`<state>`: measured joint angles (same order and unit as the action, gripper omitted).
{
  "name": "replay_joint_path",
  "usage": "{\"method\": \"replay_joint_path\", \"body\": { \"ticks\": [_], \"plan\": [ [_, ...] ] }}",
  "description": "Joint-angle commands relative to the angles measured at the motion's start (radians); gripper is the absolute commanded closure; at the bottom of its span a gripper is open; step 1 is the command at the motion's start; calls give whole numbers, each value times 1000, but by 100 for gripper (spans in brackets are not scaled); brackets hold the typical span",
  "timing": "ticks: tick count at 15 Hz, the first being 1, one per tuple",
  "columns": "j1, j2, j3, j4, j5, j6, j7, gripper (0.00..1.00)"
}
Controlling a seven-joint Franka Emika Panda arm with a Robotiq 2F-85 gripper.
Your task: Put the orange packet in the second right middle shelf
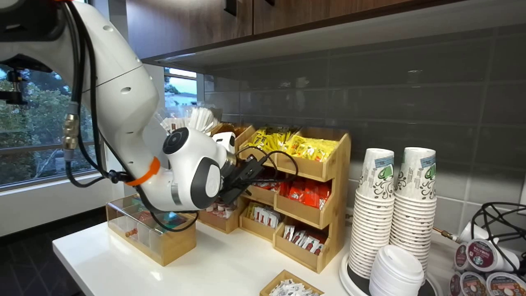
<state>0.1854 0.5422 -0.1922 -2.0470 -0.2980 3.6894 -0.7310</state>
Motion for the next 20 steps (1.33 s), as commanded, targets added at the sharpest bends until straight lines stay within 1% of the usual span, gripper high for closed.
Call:
{"method": "replay_joint_path", "body": {
  "ticks": [1, 2, 3, 5, 6, 9, 12, 15, 17, 20],
  "plan": [
    [25, -28, -17, -3, 62, -33, 3, 31],
    [22, -40, -12, -9, 63, -43, 8, 24],
    [24, -45, -13, -10, 68, -58, 7, 15],
    [27, -56, -12, -17, 67, -92, 17, 2],
    [20, -62, -1, -21, 55, -108, 31, 0],
    [28, -75, -5, -27, 65, -146, 47, 0],
    [59, -103, -36, -37, 107, -202, 56, 0],
    [108, -132, -83, -43, 188, -314, 78, 0],
    [128, -150, -103, -43, 230, -373, 108, 0],
    [140, -180, -114, -42, 269, -449, 158, 0]
  ]
}}
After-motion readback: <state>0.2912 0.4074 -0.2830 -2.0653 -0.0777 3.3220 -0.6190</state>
